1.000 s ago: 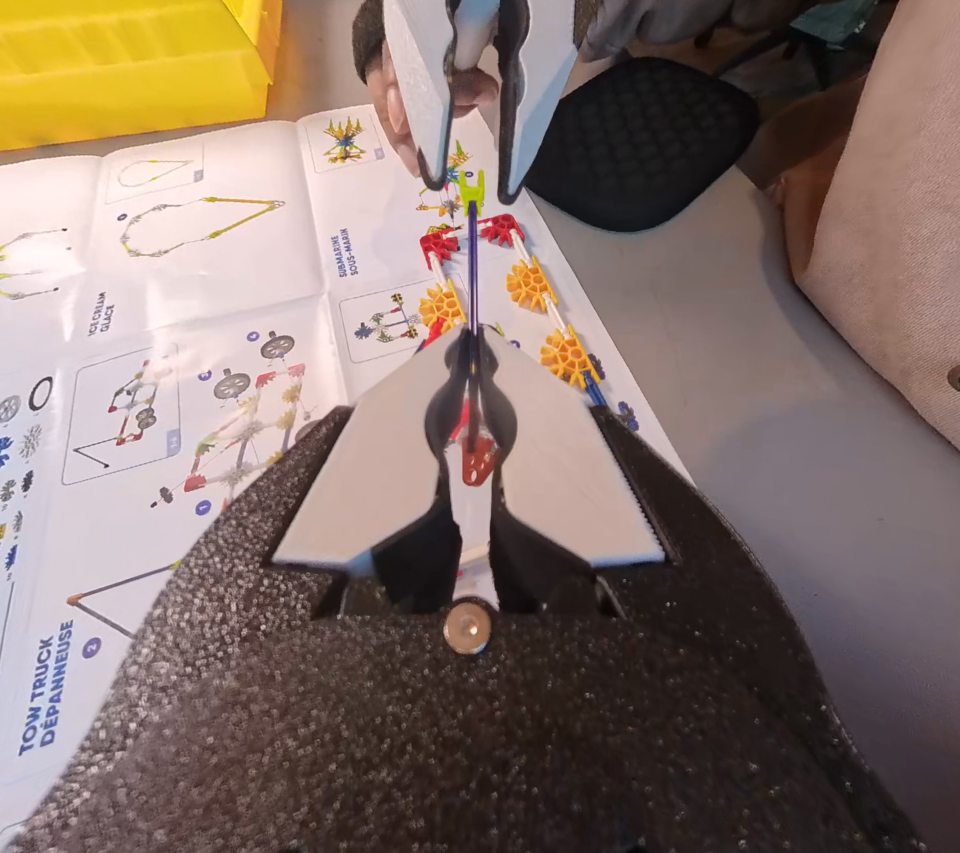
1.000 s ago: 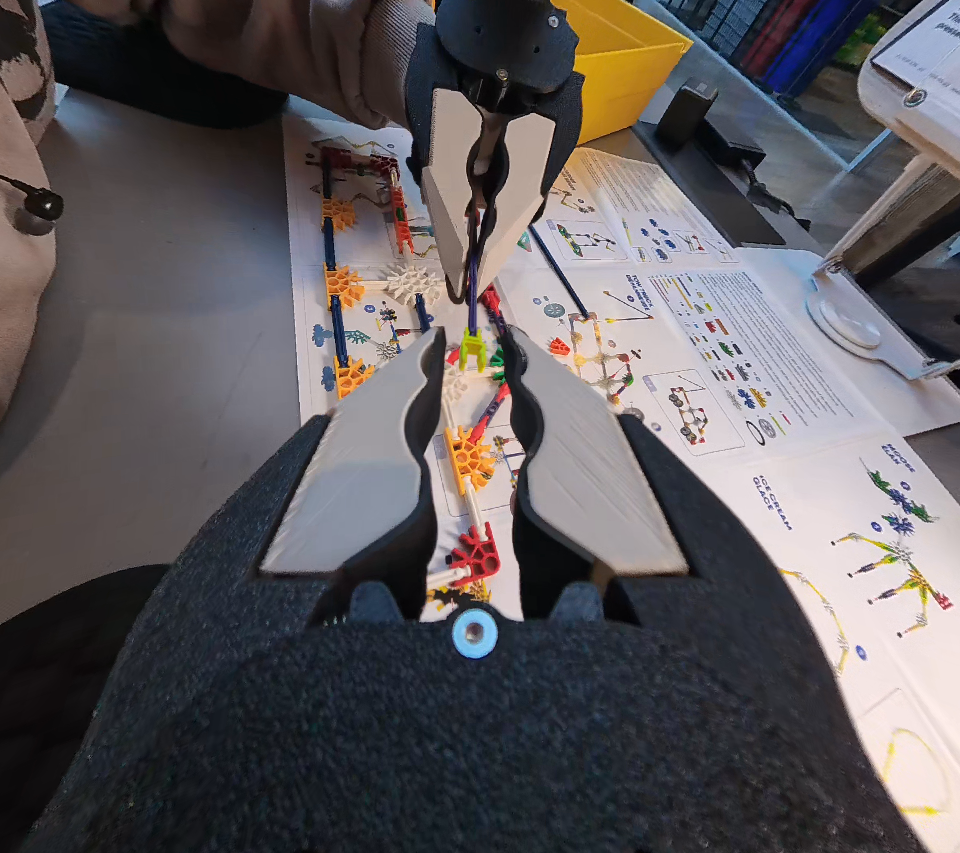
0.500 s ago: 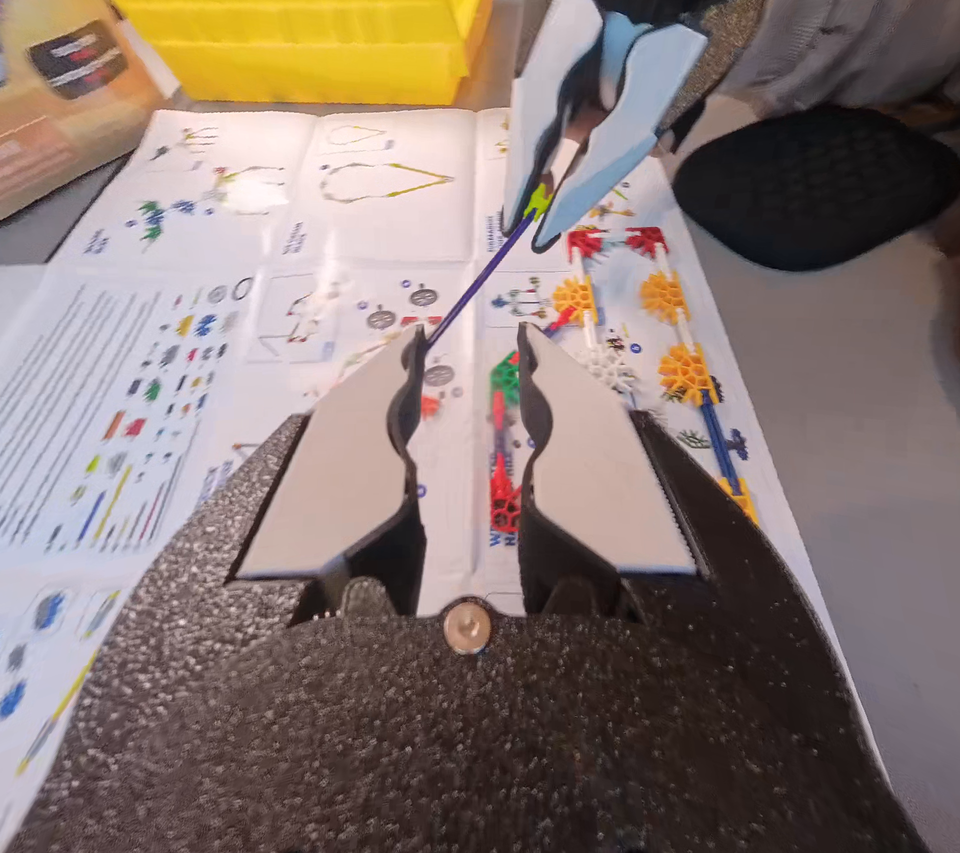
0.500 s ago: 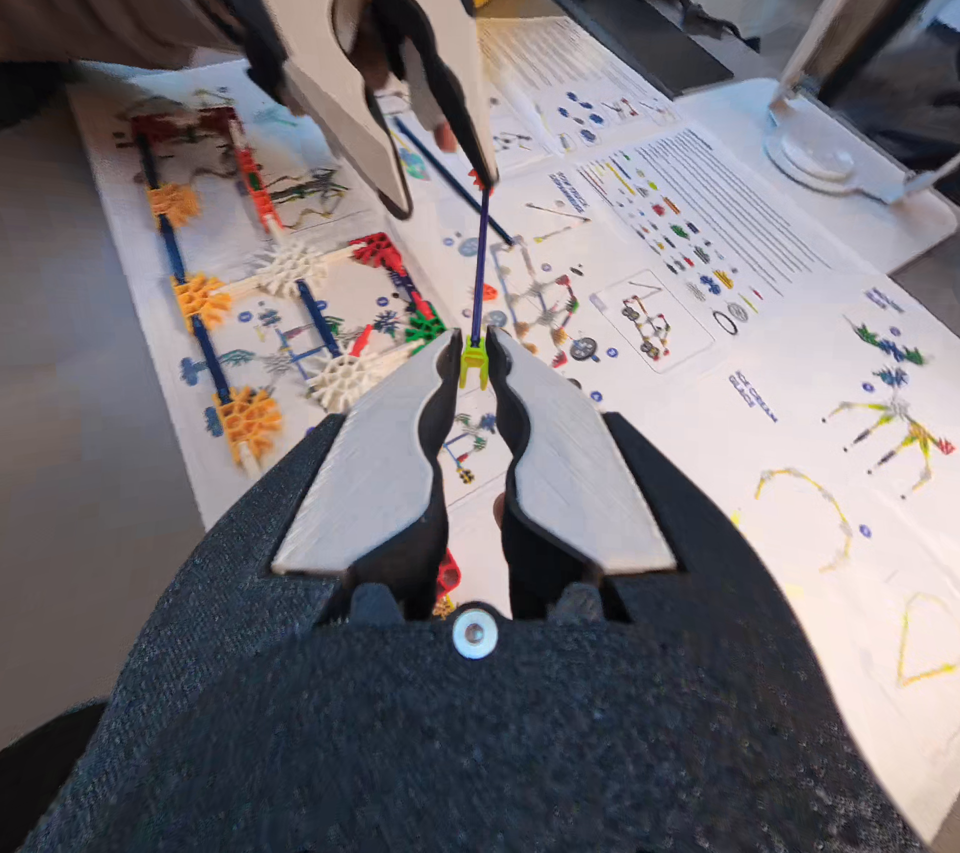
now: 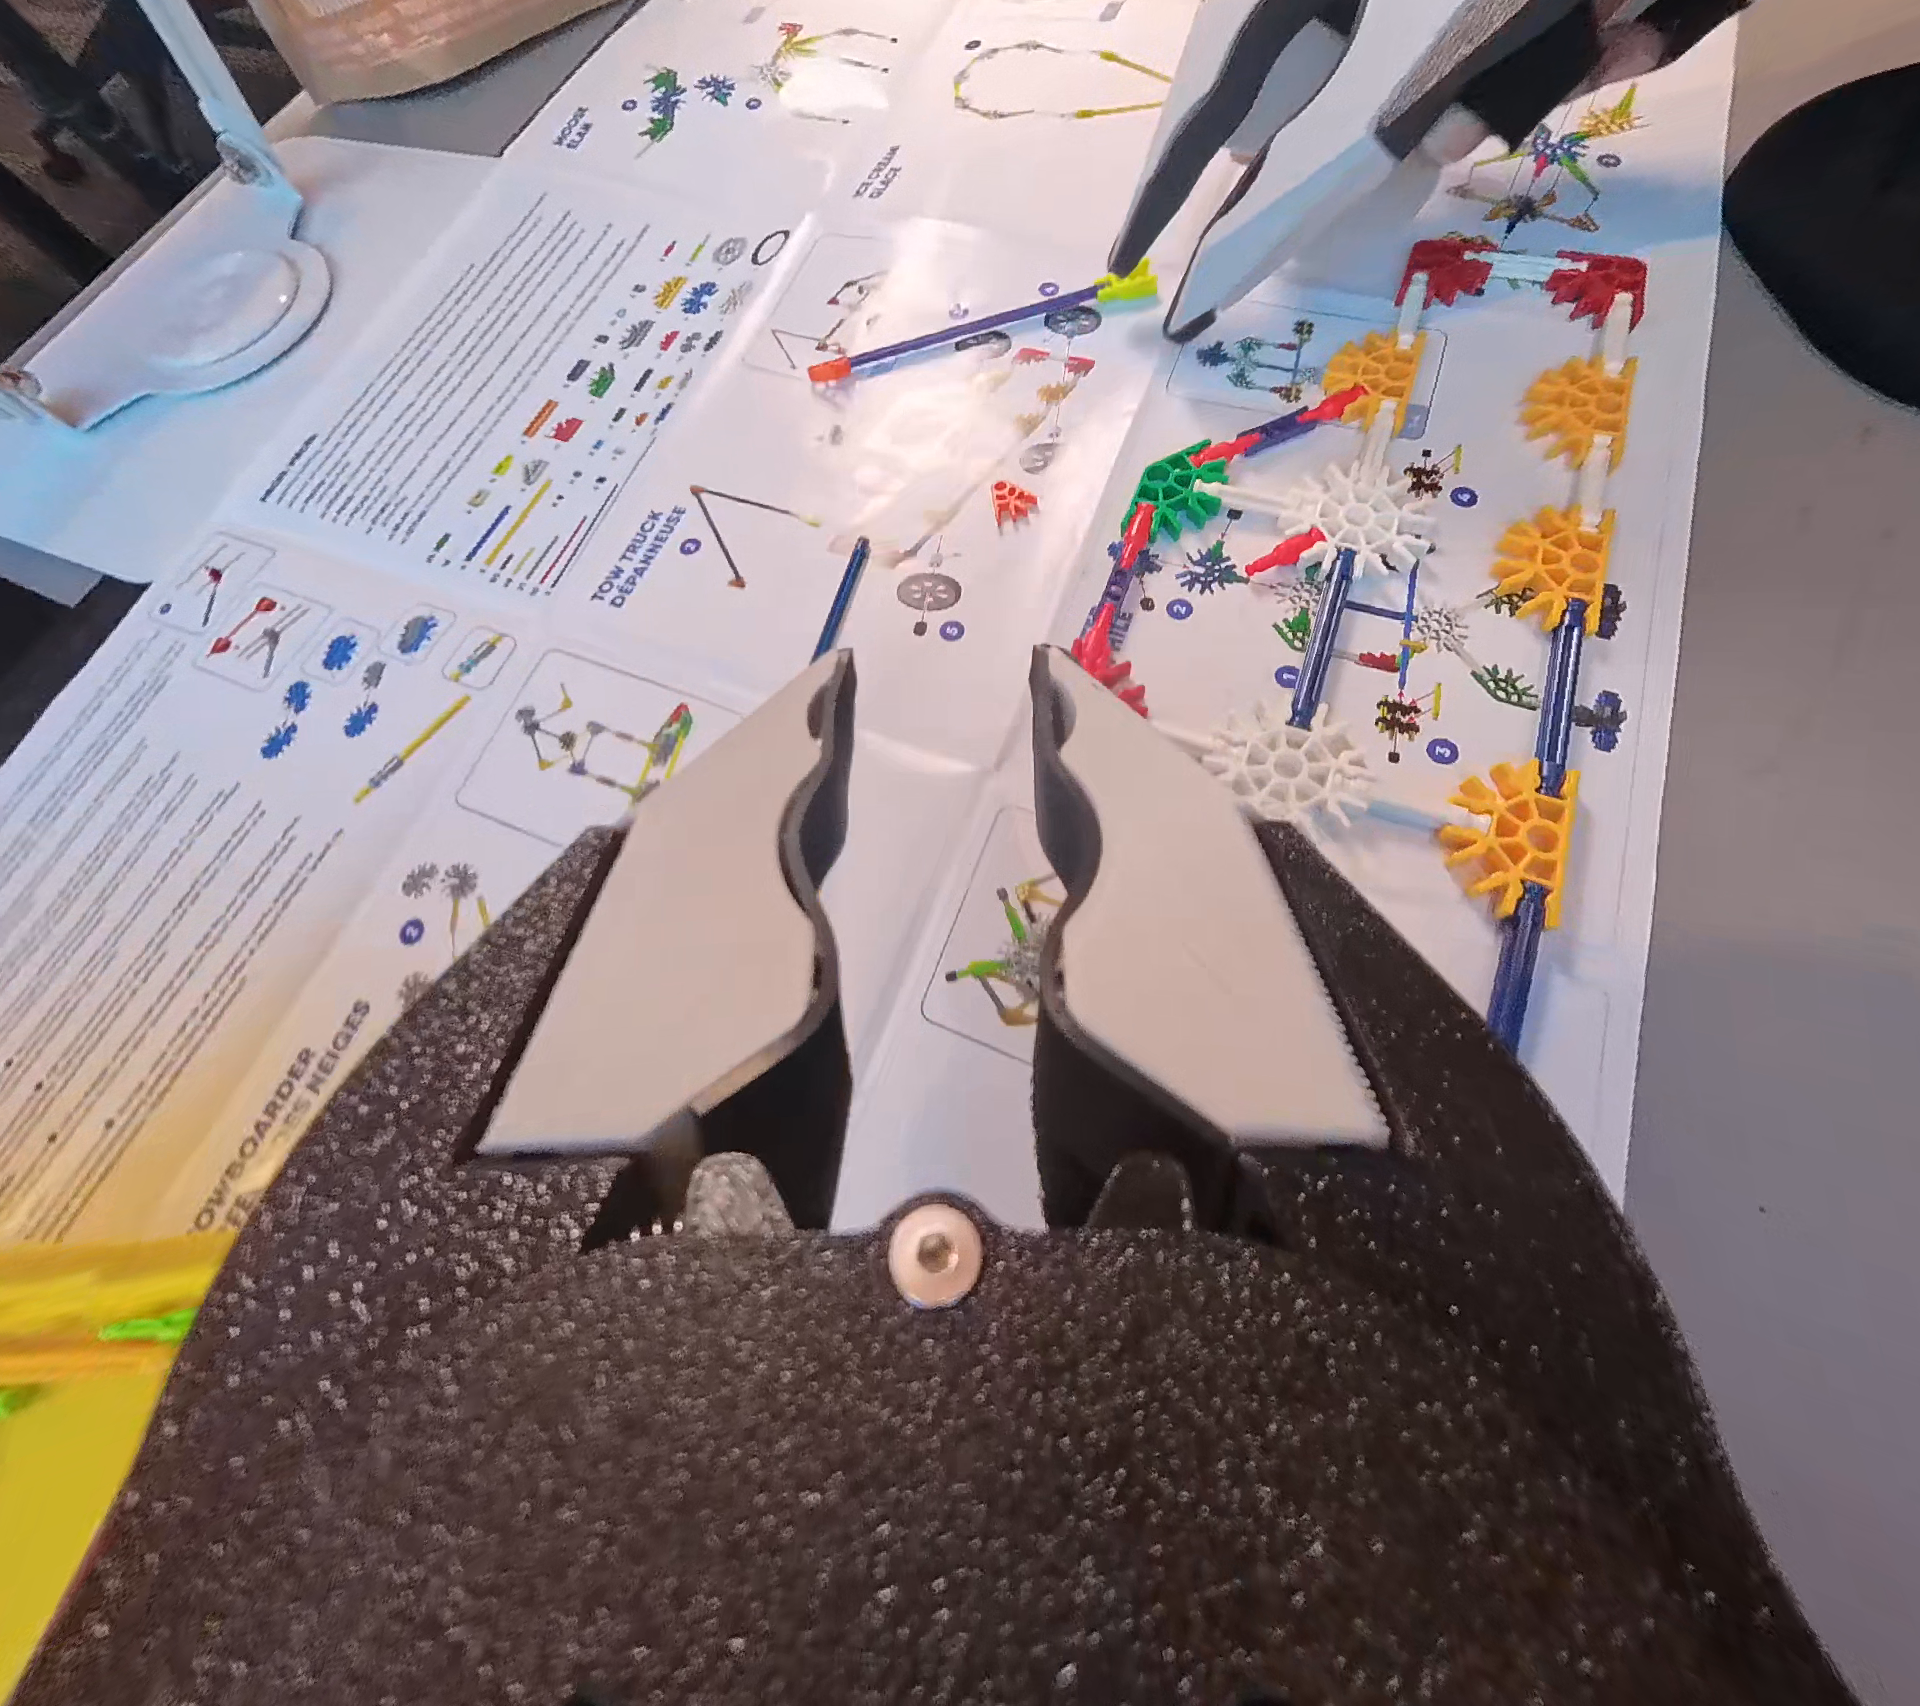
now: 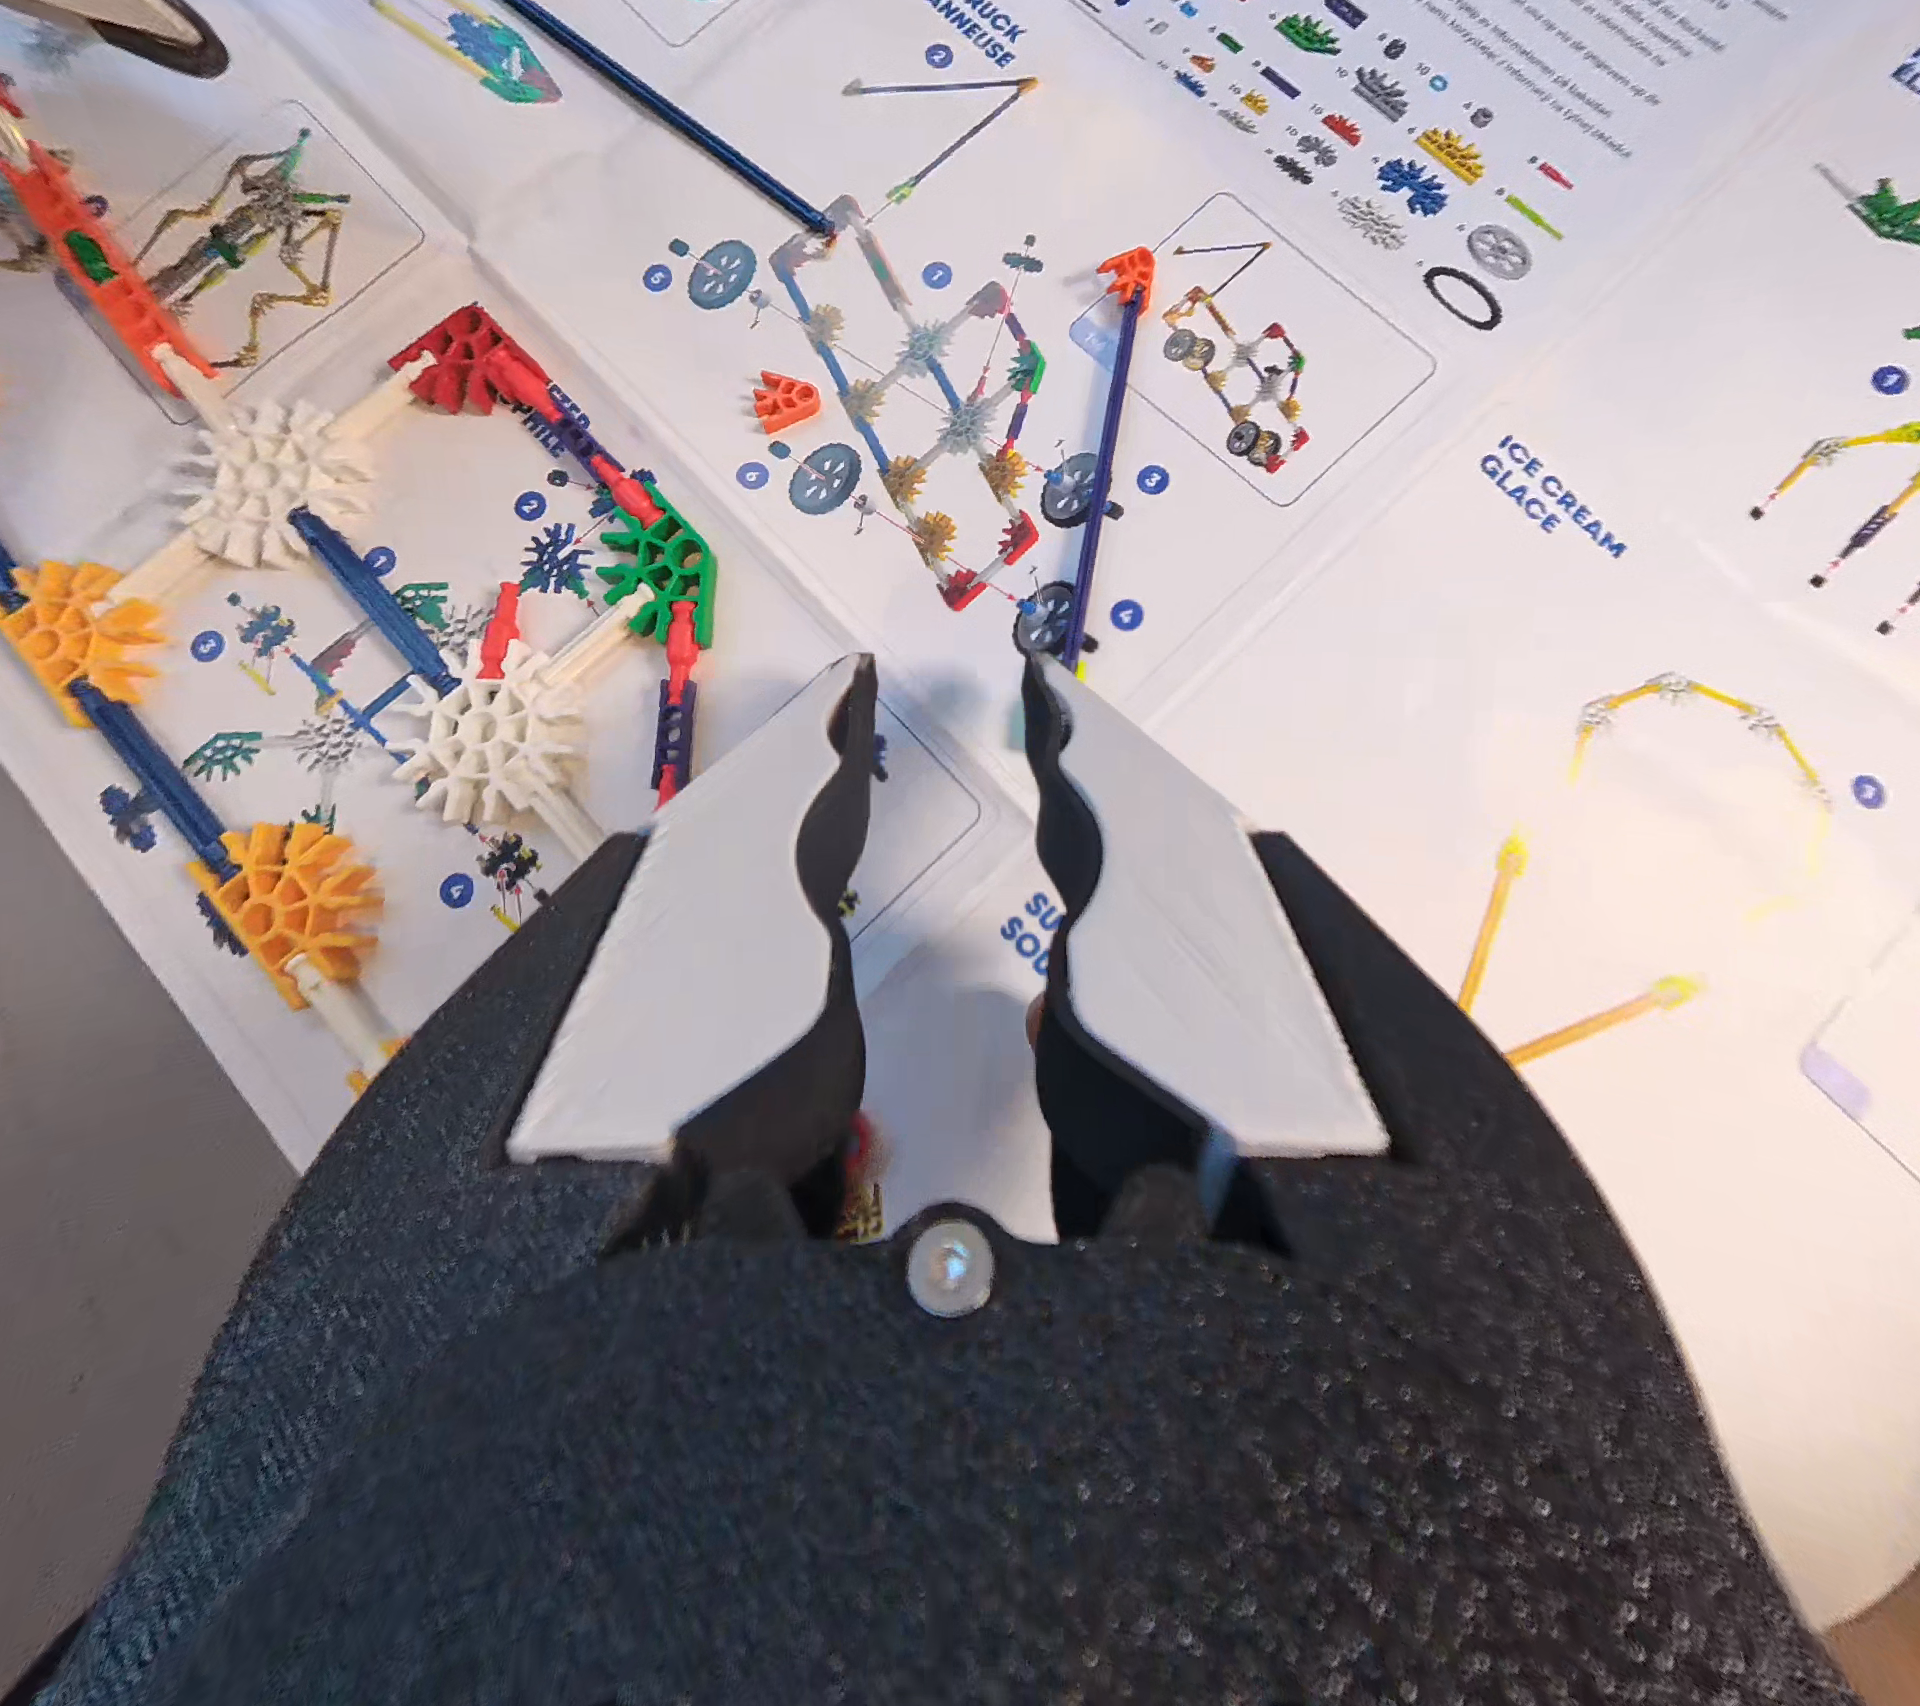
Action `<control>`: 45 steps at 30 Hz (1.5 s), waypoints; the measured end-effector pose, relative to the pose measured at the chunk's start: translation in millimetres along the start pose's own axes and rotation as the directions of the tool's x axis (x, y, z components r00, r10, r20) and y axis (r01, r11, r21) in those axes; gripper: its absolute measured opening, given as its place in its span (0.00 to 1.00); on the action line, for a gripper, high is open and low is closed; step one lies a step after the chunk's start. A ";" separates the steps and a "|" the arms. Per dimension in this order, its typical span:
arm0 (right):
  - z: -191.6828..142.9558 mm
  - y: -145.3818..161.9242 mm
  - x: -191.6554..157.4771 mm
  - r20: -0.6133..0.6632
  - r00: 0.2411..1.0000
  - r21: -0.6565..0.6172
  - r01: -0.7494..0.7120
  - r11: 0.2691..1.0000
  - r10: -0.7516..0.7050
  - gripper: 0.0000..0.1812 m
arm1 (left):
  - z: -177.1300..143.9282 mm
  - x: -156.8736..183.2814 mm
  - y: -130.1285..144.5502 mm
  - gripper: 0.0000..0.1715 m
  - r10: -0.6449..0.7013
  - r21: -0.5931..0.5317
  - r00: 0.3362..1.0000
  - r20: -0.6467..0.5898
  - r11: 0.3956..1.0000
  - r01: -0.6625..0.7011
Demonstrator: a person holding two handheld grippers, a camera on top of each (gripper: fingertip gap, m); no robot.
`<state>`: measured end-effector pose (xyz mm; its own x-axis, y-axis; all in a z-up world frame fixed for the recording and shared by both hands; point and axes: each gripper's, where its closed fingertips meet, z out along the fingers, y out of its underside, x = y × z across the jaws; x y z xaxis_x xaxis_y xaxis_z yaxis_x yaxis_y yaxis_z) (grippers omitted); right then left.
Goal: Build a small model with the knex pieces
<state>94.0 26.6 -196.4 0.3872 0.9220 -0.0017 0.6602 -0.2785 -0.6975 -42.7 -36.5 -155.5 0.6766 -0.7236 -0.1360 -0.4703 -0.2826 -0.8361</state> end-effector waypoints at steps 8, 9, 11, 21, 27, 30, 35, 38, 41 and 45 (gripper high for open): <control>-2.6 14.6 23.6 -0.041 0.999 -0.073 -0.022 0.997 0.019 0.12 | 1.3 -2.1 19.0 0.17 -0.028 -0.031 0.999 0.039 0.999 0.030; -0.2 15.6 24.0 -0.054 0.998 -0.083 -0.013 0.996 0.009 0.11 | 2.0 -1.8 19.9 0.17 -0.026 -0.034 0.999 0.041 0.999 0.028; 2.0 15.9 24.7 -0.085 0.996 -0.106 0.024 0.994 -0.034 0.07 | 3.1 -0.8 22.0 0.17 -0.019 -0.041 0.999 0.044 0.999 0.021; 4.0 8.4 -1.3 -0.080 0.992 -0.116 0.086 0.990 -0.096 0.05 | 7.5 2.8 33.0 0.16 0.002 -0.074 0.999 0.041 0.997 0.001; 7.3 -3.7 -8.9 -0.077 0.994 -0.059 0.069 0.996 -0.074 0.05 | 8.7 6.9 34.5 0.15 0.026 -0.087 0.999 0.033 0.996 -0.023; 3.4 -19.1 -17.0 -0.043 0.999 0.022 0.030 0.999 -0.029 0.05 | 10.5 12.4 34.8 0.14 0.041 -0.097 0.999 0.015 0.995 -0.039; 0.6 -33.1 -31.9 -0.015 0.999 0.096 0.040 0.995 -0.039 0.05 | 20.6 25.3 31.9 0.15 0.048 -0.146 0.998 -0.035 0.988 -0.052; 0.1 -33.2 -34.0 -0.011 0.999 0.108 0.043 0.993 -0.042 0.05 | 31.8 32.8 28.1 0.17 -0.003 -0.171 0.996 -0.085 0.985 -0.011; -5.3 -32.2 -26.0 -0.035 0.999 0.125 0.034 0.992 -0.030 0.05 | 41.8 40.5 29.2 0.18 -0.024 -0.220 0.991 -0.134 0.976 -0.006; -17.4 -24.9 -7.1 -0.086 0.996 0.121 0.012 0.993 -0.002 0.05 | 44.7 52.4 29.4 0.13 -0.022 -0.243 0.983 -0.182 0.970 -0.023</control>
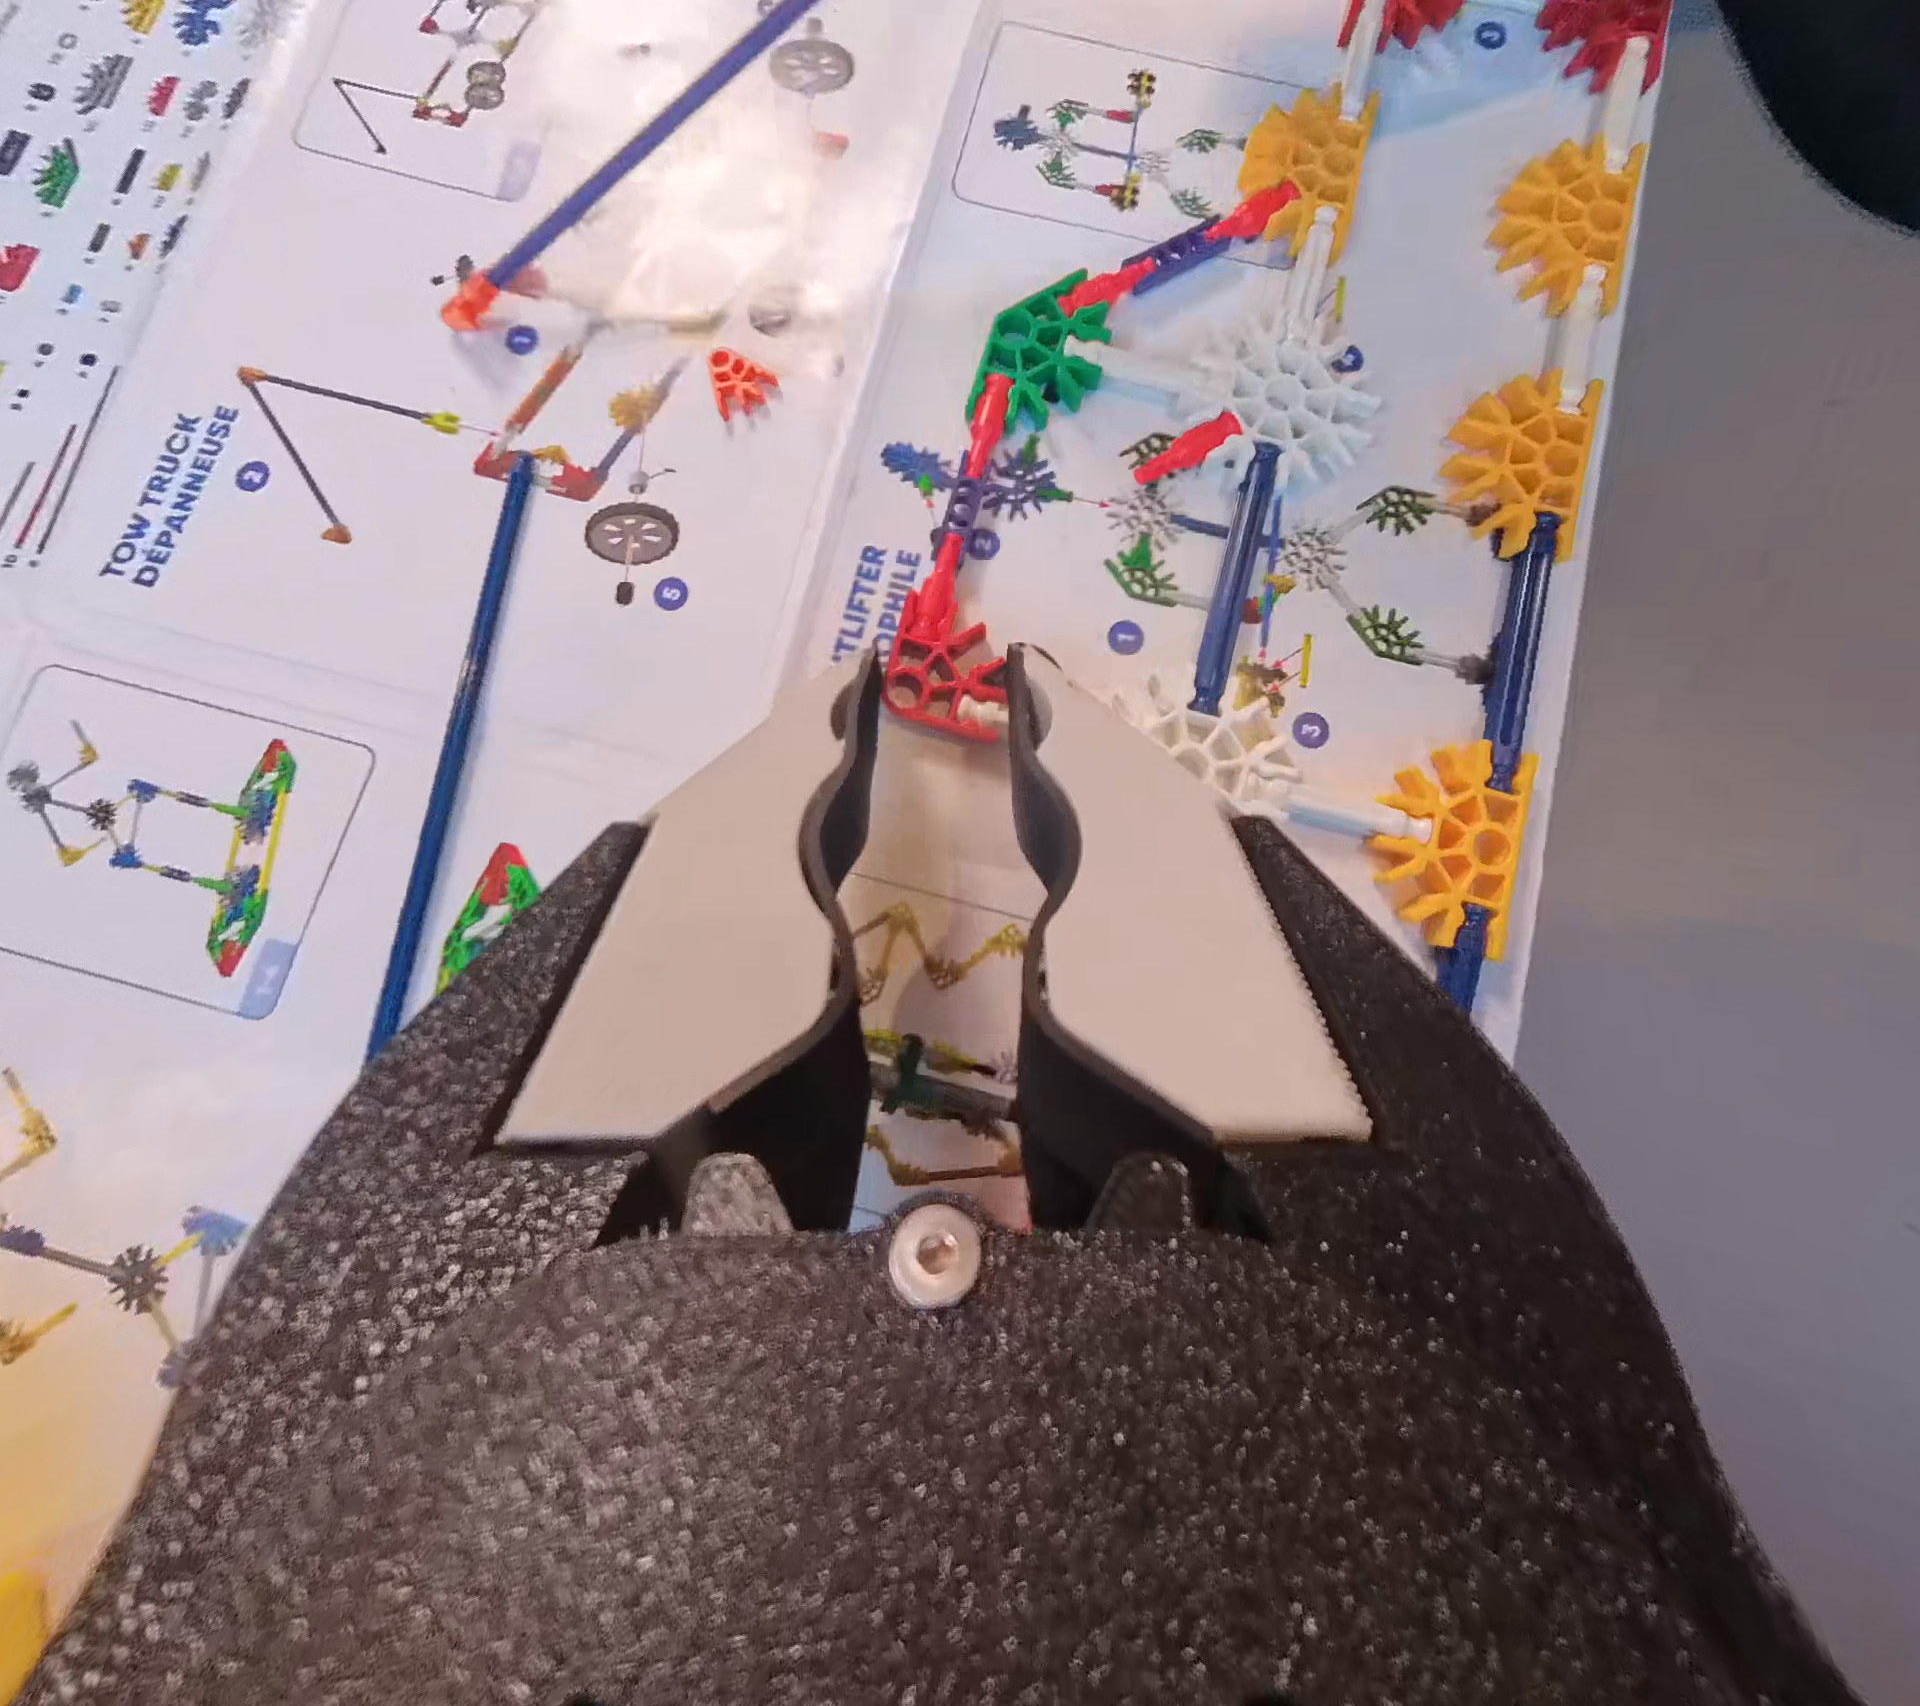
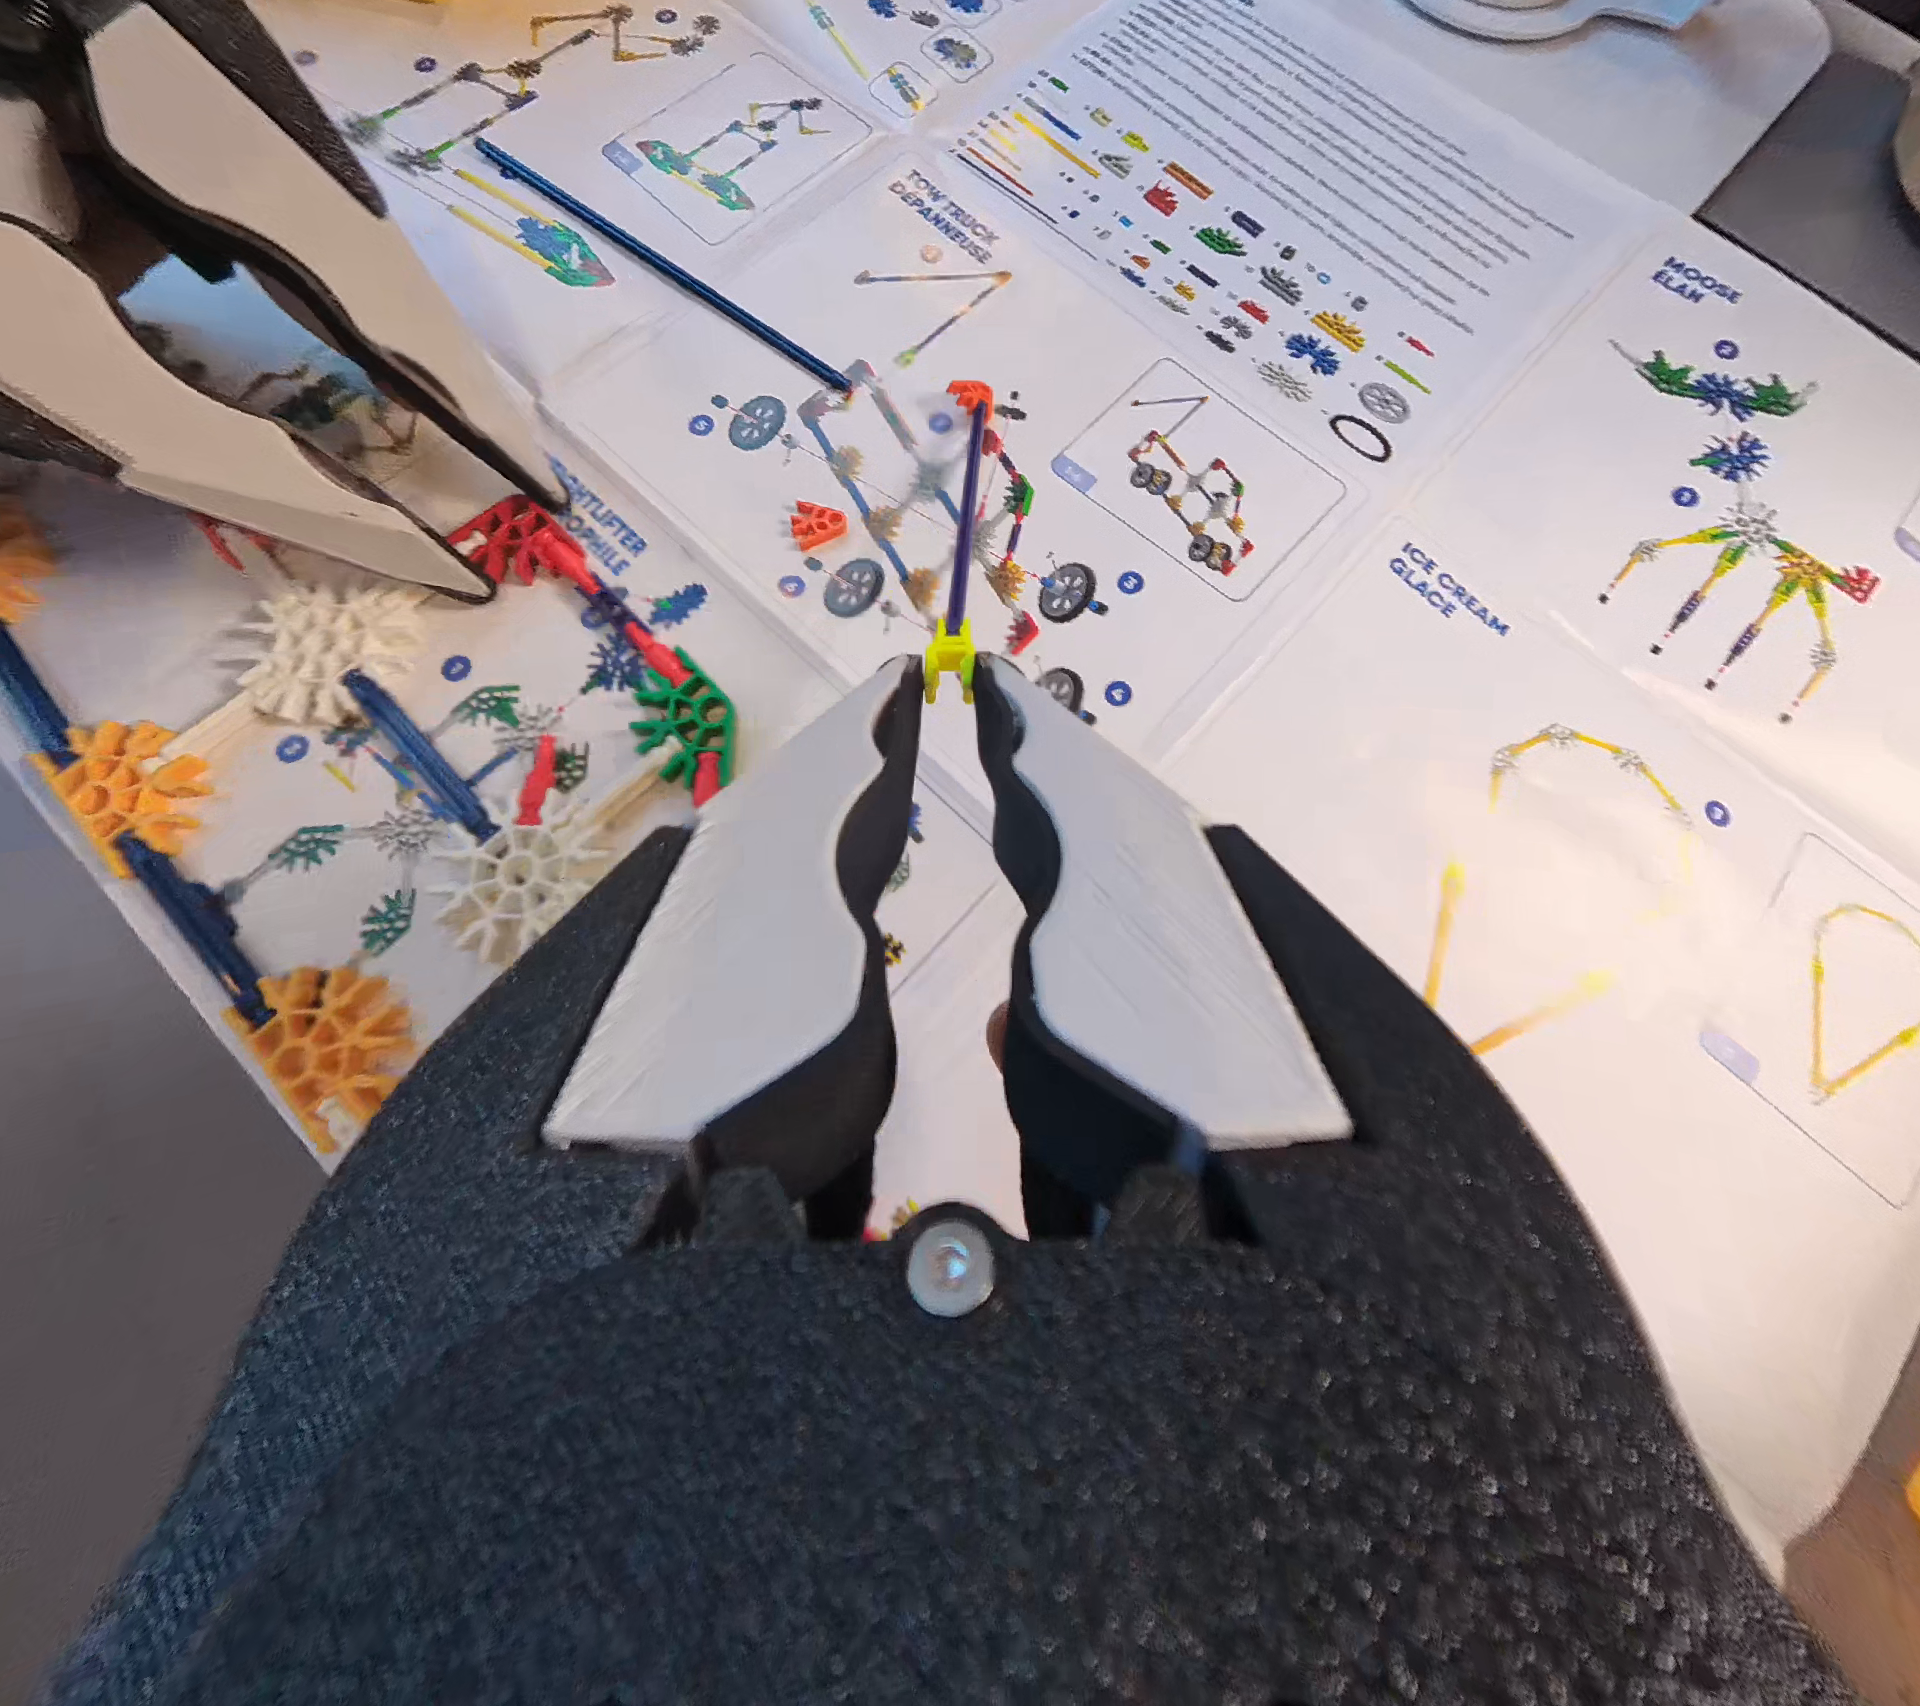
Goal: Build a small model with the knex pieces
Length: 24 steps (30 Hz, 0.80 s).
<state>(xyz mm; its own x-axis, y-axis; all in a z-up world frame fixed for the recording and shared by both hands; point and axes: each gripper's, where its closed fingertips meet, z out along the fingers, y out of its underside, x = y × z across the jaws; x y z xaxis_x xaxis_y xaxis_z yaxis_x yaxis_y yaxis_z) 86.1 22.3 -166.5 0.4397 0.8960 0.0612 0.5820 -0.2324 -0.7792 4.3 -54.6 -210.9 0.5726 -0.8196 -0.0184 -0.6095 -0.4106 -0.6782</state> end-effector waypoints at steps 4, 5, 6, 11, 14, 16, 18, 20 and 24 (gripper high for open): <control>-2.7 19.8 9.3 -0.027 0.999 -0.074 0.024 0.997 -0.026 0.05 | -2.9 11.4 2.1 0.12 0.027 -0.029 0.998 -0.063 0.999 -0.029; -1.9 24.9 7.5 -0.013 1.000 -0.098 0.027 0.995 -0.029 0.05 | -4.7 11.4 2.6 0.12 0.026 -0.031 0.996 -0.082 0.999 -0.029; -0.5 29.4 6.4 -0.006 0.999 -0.118 0.036 0.992 -0.037 0.05 | -7.0 7.0 1.5 0.15 0.016 -0.027 0.997 -0.082 0.999 -0.018; 4.8 40.6 7.4 -0.020 0.996 -0.174 0.081 0.981 -0.086 0.05 | -14.4 -38.2 -35.5 0.13 -0.122 0.099 0.991 -0.063 0.987 0.128; 7.5 48.0 6.9 -0.036 0.993 -0.218 0.106 0.970 -0.117 0.05 | 6.3 -69.4 -46.3 0.11 -0.164 0.070 0.986 -0.019 0.984 0.165; 7.6 48.5 7.0 -0.035 0.994 -0.228 0.095 0.969 -0.106 0.05 | 24.3 -83.4 -46.3 0.10 -0.123 0.005 0.992 0.020 0.992 0.123; 7.1 49.1 7.2 -0.023 0.996 -0.230 0.079 0.970 -0.086 0.05 | 38.4 -89.6 -48.9 0.10 -0.081 -0.037 0.996 0.030 0.996 0.082; 5.8 49.2 10.1 -0.027 0.996 -0.229 0.073 0.971 -0.082 0.10 | 47.1 -90.1 -53.3 0.10 -0.067 -0.049 0.998 0.018 0.997 0.068; 0.3 39.8 10.8 0.021 1.000 -0.166 0.020 0.986 -0.016 0.09 | 49.0 -91.3 -55.3 0.10 -0.050 -0.051 0.998 0.025 0.997 0.051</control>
